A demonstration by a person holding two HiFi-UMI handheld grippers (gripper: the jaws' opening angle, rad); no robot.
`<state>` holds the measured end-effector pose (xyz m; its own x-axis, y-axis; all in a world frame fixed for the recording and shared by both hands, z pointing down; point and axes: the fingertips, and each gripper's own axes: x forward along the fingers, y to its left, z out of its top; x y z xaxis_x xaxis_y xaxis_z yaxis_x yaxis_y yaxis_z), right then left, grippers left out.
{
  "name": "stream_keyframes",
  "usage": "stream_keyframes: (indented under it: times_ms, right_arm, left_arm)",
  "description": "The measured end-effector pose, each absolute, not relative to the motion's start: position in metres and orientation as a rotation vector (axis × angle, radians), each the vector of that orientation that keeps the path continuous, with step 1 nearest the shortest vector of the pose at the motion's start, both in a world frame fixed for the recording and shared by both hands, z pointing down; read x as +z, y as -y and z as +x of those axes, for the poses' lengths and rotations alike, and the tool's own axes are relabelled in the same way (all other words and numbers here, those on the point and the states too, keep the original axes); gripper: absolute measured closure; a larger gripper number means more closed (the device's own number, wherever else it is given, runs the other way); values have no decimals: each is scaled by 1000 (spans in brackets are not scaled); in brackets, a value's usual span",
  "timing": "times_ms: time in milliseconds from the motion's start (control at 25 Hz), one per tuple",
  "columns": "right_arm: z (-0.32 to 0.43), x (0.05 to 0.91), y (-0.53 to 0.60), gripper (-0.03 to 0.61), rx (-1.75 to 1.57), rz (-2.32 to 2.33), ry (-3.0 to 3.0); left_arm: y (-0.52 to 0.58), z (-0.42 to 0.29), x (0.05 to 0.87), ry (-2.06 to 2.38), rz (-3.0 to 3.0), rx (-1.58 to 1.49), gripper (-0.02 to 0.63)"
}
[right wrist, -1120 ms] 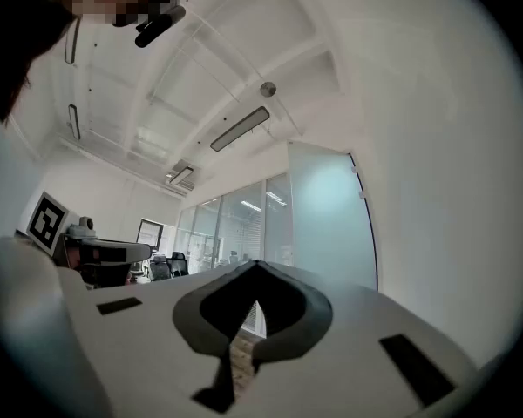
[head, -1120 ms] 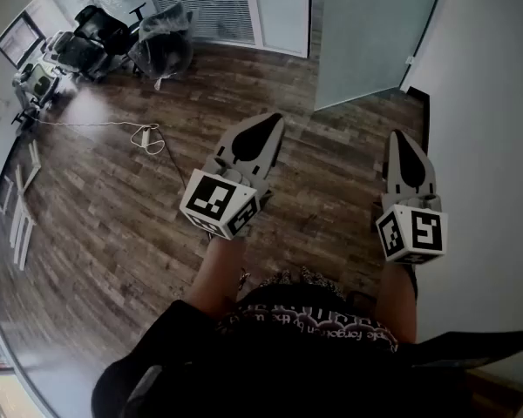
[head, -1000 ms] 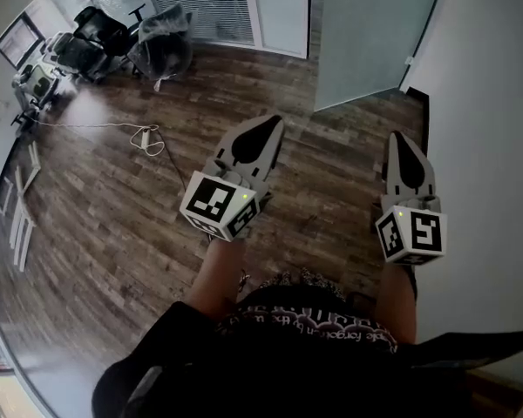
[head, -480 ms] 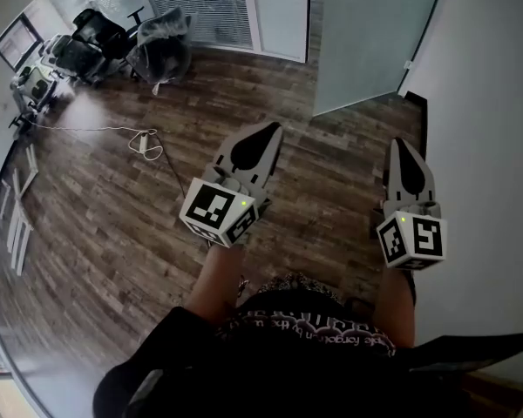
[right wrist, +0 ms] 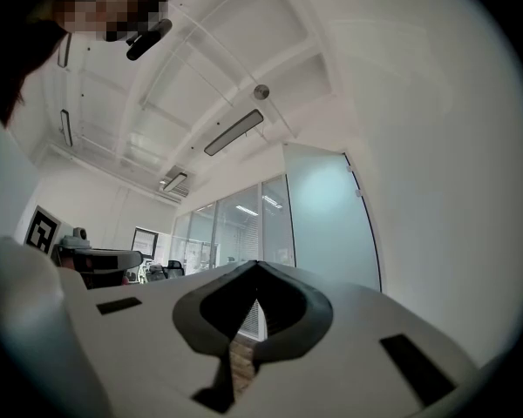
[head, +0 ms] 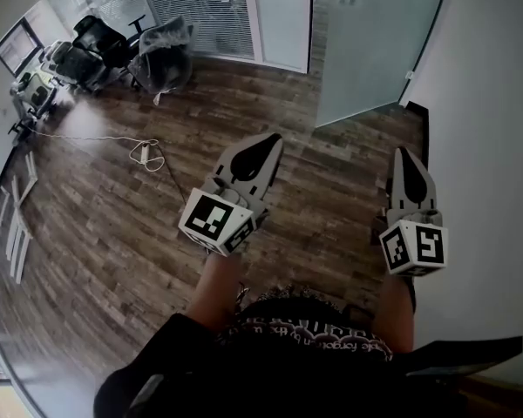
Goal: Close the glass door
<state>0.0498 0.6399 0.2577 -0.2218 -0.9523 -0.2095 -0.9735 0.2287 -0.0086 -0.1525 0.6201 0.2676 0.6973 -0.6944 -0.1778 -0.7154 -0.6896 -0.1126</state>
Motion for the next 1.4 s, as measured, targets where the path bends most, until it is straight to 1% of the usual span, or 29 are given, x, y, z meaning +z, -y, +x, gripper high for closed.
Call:
stream_keyframes:
  times_ms: [320,640,1080,1280,1400]
  right_arm:
    - [31,270,-623,575,173,-1889,-2323]
    - [40,273,-586,575,162,-1898,-2317]
    - [73,272,-502,575,196,-1824,-2386]
    - [86,268,-469,575,184,-1790,-2408]
    - [94,269,-453,575,182,-1781,-2410]
  left_arm:
    - [-601,-173,280,-1144,-2765,164,611]
    - [-565,-166,287,-1172,-2769,164,612]
    - [-489,-123,287,-1215,-2749,157,611]
    - [-462,-103,284,-1237,-2717,82,611]
    - [-447,-97,280,-1247,-2704,108,612]
